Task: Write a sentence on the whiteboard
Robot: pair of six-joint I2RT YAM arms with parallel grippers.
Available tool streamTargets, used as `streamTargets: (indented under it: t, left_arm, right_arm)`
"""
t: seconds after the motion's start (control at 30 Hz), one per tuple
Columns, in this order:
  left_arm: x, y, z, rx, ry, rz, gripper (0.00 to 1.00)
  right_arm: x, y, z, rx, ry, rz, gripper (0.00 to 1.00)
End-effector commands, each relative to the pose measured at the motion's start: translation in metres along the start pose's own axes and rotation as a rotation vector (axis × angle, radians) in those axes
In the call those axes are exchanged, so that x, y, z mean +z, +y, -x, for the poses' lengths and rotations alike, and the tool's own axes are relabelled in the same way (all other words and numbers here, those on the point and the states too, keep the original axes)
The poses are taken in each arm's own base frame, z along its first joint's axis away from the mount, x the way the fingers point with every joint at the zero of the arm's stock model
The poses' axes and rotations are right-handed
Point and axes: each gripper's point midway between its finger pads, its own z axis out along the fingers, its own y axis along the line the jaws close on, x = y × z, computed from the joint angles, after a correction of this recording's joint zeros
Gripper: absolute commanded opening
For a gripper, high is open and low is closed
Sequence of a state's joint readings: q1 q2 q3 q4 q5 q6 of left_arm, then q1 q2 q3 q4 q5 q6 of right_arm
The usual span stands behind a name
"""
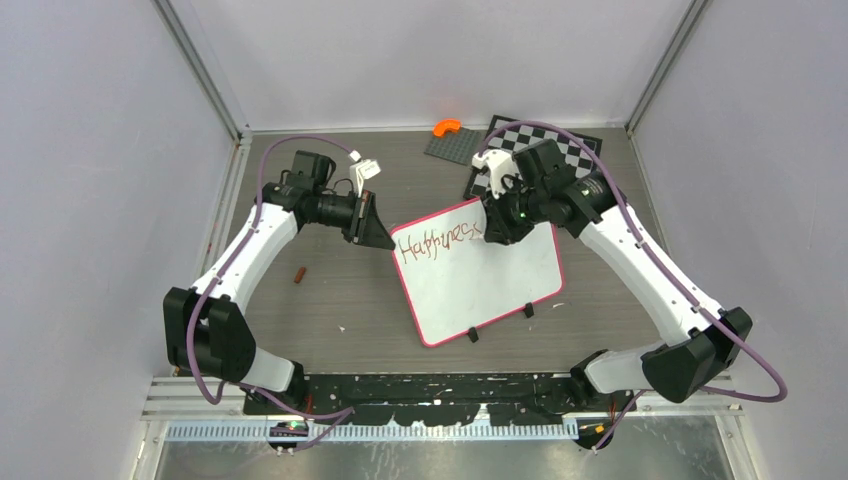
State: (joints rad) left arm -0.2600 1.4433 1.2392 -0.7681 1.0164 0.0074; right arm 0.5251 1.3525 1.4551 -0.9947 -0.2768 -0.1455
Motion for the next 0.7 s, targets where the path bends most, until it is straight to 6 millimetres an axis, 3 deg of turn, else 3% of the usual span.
streamTargets:
  t: [0.0,0.33,0.67]
  left_arm:
    - [-0.002,-0.012,0.006,0.009,-0.011,-0.045,0.0]
    - [-0.002,-0.013,0.006,0.013,-0.014,-0.043,0.0]
    - [-0.003,-0.013,0.005,0.014,-0.014,-0.04,0.0]
  right_arm:
    - [-0.031,0.007,0.014,-0.008,-0.073,-0.003,0.0]
    - [-0.043,-0.03,0.007,0.054,-0.065,-0.039,0.0]
    - [-0.035,-0.04,0.021,0.07,-0.11,-0.073,0.0]
